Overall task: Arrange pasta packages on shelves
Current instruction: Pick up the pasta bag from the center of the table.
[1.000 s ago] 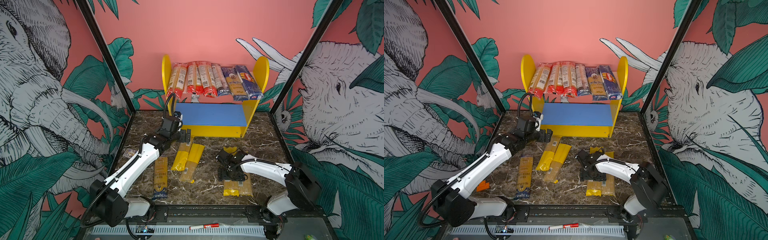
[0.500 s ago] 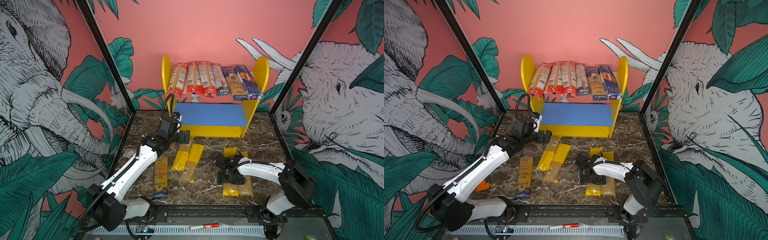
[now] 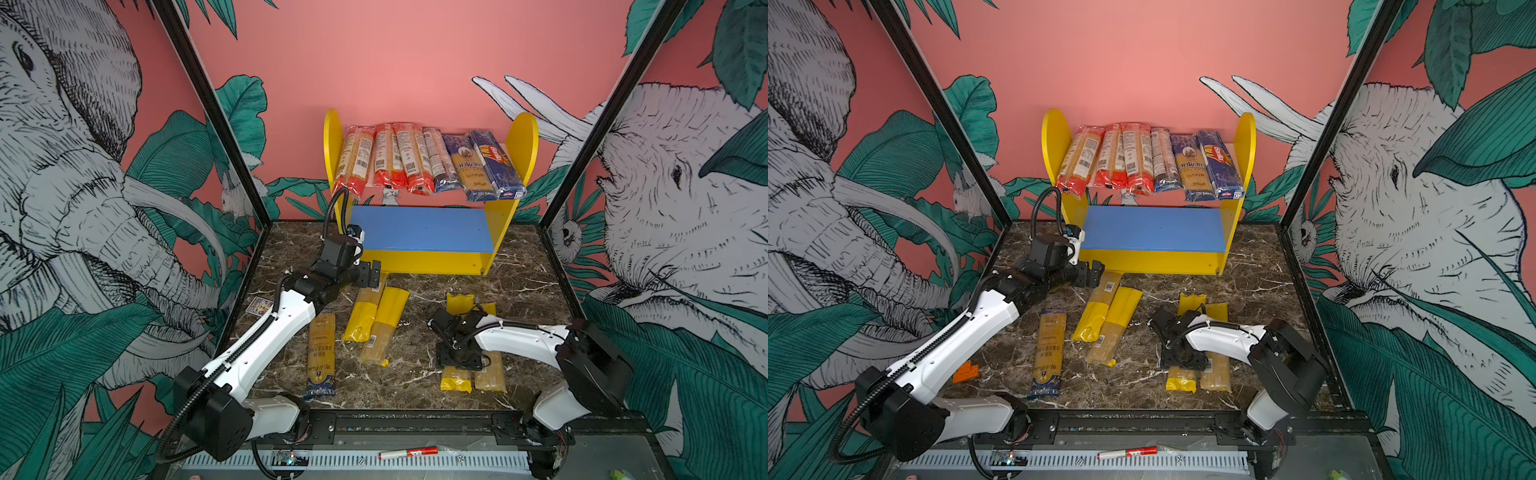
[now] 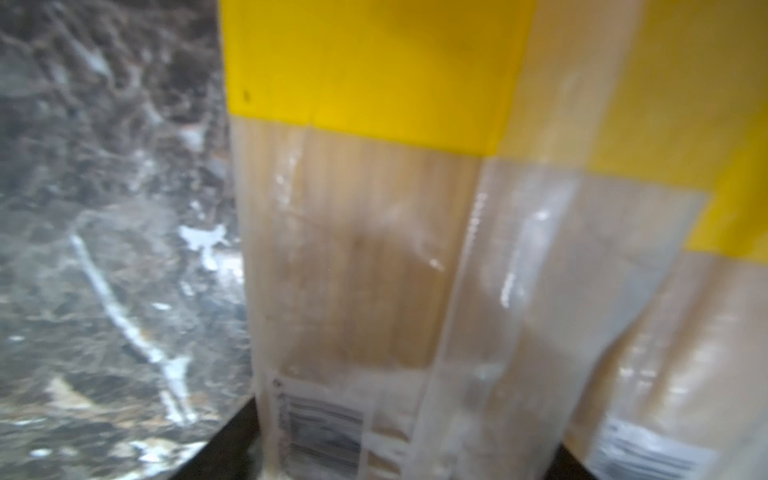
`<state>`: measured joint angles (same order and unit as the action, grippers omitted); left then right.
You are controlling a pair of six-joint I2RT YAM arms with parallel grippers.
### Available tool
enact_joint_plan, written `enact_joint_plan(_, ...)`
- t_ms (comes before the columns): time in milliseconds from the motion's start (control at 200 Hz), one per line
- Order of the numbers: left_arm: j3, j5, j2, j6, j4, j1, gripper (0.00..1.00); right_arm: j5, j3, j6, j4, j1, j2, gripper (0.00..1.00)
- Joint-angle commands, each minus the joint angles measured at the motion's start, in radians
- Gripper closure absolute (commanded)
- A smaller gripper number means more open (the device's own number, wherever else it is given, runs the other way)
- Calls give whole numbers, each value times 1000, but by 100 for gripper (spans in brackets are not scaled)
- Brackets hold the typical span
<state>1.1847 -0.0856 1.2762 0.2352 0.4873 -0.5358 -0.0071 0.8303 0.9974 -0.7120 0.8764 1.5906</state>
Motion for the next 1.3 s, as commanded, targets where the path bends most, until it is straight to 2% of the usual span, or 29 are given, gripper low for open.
enact_joint_plan(0,-1,4,-6,-3,-1,3,1,-12,-96,80,47,8,106,35)
enact_joint_plan(110,2,-2,-6,-3,-3,2,1,-9,-99,70,54,8,87,53)
enact_joint_plan(240,3,-2,-2,7,-5,4,1,-11,-99,52,55,6,60,68)
enact_joint_plan(375,4,-4,-1,12,-12,2,1,-12,-75,27,35,1,47,75)
enact_joint_plan(490,13,-8,5,9,-12,3,1,-11,-53,10,14,-8,34,85)
enact_joint_plan(615,20,-9,5,6,-12,4,1,-11,-22,-3,-6,-19,18,89)
enact_joint_plan(705,23,-13,3,1,-10,2,1,-6,6,-17,-30,-27,-7,100)
enact_joint_plan(1005,17,-35,-2,-5,-19,4,1,23,140,-87,-147,-63,-95,100)
enact_joint_plan(1295,-4,-33,2,9,-44,4,1,-31,184,-142,-114,-119,-173,100)
